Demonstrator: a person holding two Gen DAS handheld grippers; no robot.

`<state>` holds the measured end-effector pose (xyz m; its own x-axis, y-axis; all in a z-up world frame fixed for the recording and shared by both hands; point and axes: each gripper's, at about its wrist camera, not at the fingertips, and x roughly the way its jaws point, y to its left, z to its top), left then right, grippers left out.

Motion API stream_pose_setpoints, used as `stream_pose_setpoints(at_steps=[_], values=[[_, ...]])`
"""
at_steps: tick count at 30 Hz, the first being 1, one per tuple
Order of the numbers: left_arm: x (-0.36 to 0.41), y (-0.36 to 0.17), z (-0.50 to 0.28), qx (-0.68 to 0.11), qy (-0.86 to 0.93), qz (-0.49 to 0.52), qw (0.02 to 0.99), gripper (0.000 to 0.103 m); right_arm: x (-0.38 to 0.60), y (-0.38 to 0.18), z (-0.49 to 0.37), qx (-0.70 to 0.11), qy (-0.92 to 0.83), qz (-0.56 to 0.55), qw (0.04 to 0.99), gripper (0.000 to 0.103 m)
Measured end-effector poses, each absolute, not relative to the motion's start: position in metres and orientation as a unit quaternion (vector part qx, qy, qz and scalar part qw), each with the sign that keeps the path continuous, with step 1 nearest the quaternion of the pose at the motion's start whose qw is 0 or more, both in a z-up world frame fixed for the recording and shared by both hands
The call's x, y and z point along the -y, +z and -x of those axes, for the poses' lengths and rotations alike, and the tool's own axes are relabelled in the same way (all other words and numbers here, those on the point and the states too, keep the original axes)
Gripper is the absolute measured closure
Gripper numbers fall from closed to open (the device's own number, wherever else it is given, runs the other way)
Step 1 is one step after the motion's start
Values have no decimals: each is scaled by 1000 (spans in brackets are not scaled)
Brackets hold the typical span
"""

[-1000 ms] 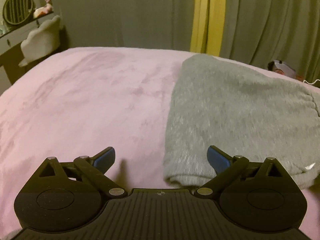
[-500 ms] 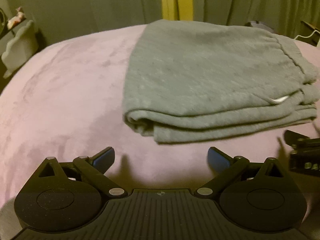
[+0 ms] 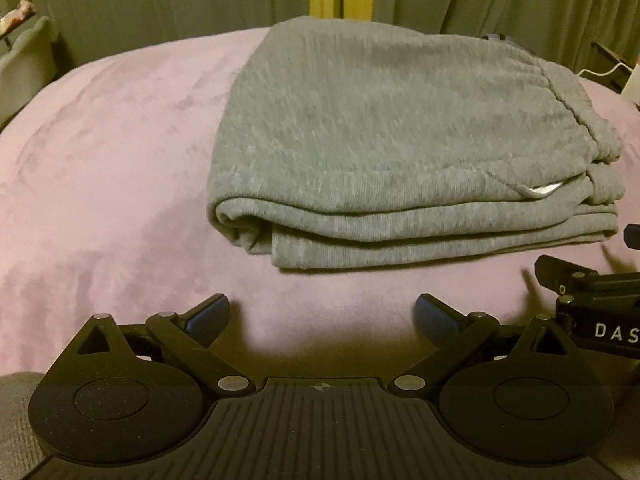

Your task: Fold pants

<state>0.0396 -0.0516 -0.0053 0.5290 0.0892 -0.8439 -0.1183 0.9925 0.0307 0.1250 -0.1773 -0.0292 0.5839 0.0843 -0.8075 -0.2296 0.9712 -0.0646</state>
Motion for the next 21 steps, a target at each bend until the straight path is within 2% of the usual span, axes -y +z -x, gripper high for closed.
stream_pose_setpoints(at_steps=[21], values=[[53, -16, -52, -494, 63, 18, 867, 1, 180, -38, -136, -470, 90, 51, 877, 4]])
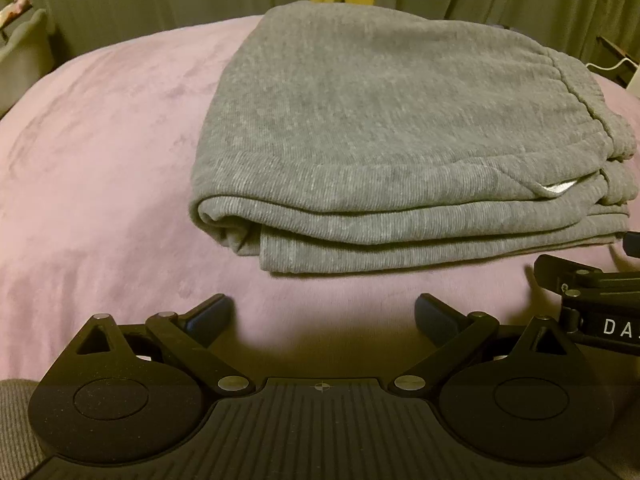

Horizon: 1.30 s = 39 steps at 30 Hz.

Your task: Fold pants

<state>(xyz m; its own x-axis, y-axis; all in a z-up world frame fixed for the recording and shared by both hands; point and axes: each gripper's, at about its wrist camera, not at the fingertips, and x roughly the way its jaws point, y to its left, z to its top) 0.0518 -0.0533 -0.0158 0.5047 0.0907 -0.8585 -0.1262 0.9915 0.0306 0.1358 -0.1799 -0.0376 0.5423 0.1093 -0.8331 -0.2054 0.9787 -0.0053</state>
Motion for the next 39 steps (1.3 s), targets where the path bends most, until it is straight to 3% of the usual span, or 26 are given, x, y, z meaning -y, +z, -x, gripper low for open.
stream_pose_setpoints(at_steps=[39], values=[[51, -14, -52, -492, 67, 21, 868, 1, 181, -38, -135, -472, 81, 49, 876, 4]])
